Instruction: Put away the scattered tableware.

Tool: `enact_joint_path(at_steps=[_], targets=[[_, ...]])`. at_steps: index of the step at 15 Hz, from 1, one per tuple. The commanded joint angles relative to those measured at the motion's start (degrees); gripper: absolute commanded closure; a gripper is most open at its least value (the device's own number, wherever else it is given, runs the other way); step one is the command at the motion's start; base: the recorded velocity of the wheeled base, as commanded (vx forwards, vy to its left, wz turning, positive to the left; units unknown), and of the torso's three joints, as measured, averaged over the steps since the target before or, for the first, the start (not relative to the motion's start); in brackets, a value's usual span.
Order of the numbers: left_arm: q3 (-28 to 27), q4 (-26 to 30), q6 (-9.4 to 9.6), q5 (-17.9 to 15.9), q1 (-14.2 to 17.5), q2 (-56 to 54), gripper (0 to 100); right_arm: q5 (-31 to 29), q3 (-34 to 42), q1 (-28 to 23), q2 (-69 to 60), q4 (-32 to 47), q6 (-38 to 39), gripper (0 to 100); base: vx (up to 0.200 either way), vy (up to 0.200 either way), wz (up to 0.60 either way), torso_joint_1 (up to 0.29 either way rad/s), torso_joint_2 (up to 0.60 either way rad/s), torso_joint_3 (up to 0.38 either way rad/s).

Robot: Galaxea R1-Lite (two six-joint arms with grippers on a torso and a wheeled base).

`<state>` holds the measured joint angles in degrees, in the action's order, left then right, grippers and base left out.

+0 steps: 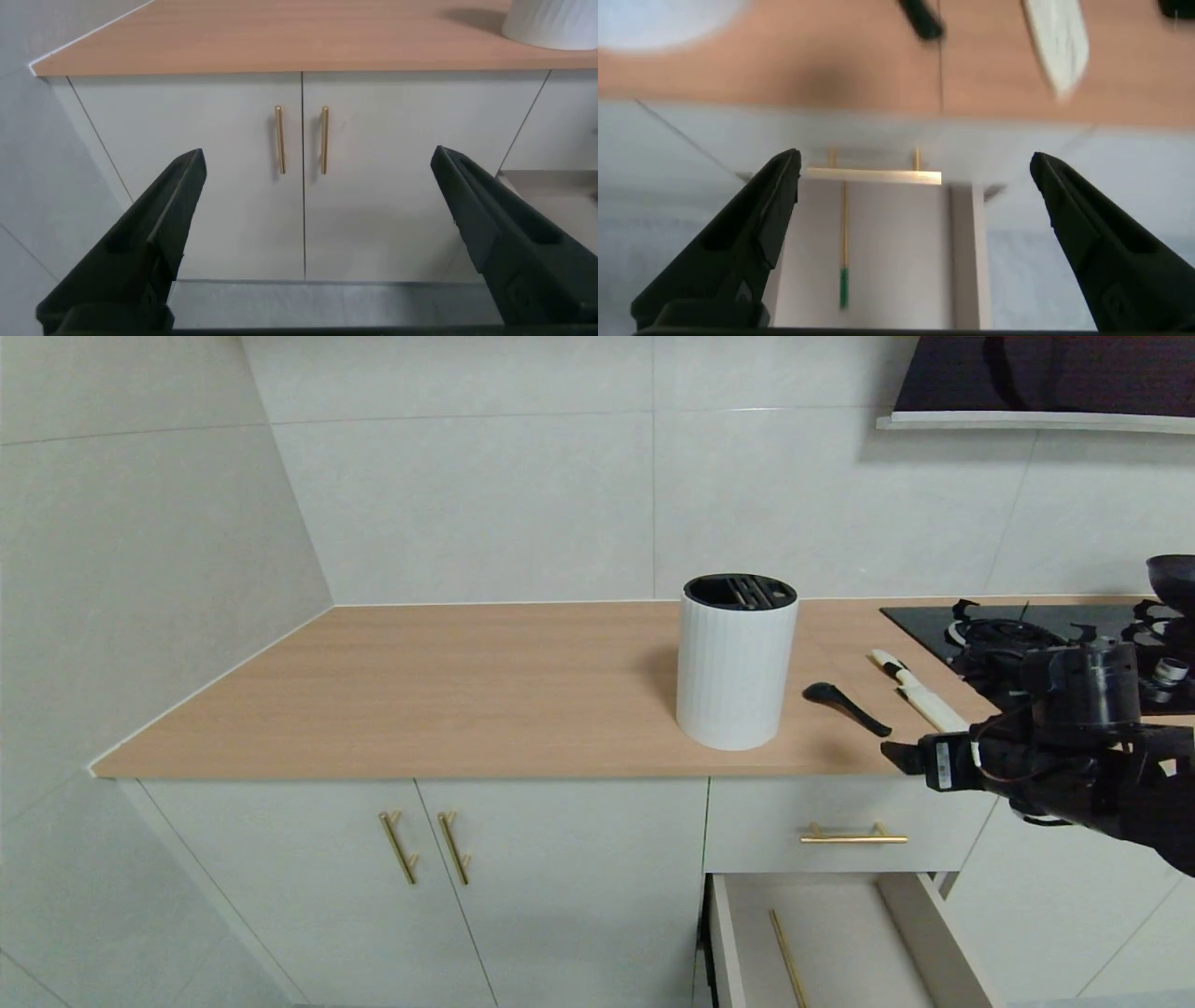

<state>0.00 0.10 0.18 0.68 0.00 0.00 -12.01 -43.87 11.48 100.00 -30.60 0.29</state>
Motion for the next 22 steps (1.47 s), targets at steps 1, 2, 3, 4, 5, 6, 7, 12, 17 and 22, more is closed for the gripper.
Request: enact_joint_path(at_steps=[1,2,3,4,5,6,7,12,17,22], targets=[[0.00,-0.01,-0.09,0.02,0.00,0.09,0,4.36,-8.86,-4.63,5.82,0.54,-1.52,0,0.000,0.000,0.00,0.000,0.00,0.000],[0.00,-0.01,-0.01,0.02,0.00,0.09,0,7.35,-12.46,-5.86,8.11,0.72,-1.79,0,0.000,0.000,0.00,0.000,0.00,0.000],[0.00,-0.01,-0.01,0.02,0.00,0.09,0,9.55,-16.68,-6.91,10.92,2.12,-1.79,0,0.000,0.000,0.00,0.000,0.00,0.000],[0.00,-0.01,-0.01,0.02,0.00,0.09,0,10.69,-20.11,-7.53,13.56,2.91,-1.87,0,0.000,0.000,0.00,0.000,0.00,0.000],[0.00,-0.01,-0.01,0.02,0.00,0.09,0,12.62,-23.80,-8.41,16.72,2.91,-2.67,0,0.000,0.000,0.00,0.000,0.00,0.000],[0.00,-0.01,-0.01,0.02,0.00,0.09,0,14.73,-26.70,-9.20,18.74,2.91,-3.54,0,0.000,0.000,0.00,0.000,0.00,0.000],[0.00,-0.01,-0.01,0.02,0.00,0.09,0,17.72,-29.87,-9.55,20.32,3.18,-4.07,0,0.000,0.000,0.00,0.000,0.00,0.000],[0.00,-0.01,-0.09,0.02,0.00,0.09,0,25.37,-29.16,-9.99,22.26,5.02,-7.76,0,0.000,0.000,0.00,0.000,0.00,0.000],[0.00,-0.01,-0.09,0.02,0.00,0.09,0,25.45,-28.90,-9.90,24.63,5.02,-10.14,0,0.000,0.000,0.00,0.000,0.00,0.000],[0.00,-0.01,-0.01,0.02,0.00,0.09,0,25.45,-31.98,-11.40,29.20,4.58,-10.05,0,0.000,0.000,0.00,0.000,0.00,0.000]])
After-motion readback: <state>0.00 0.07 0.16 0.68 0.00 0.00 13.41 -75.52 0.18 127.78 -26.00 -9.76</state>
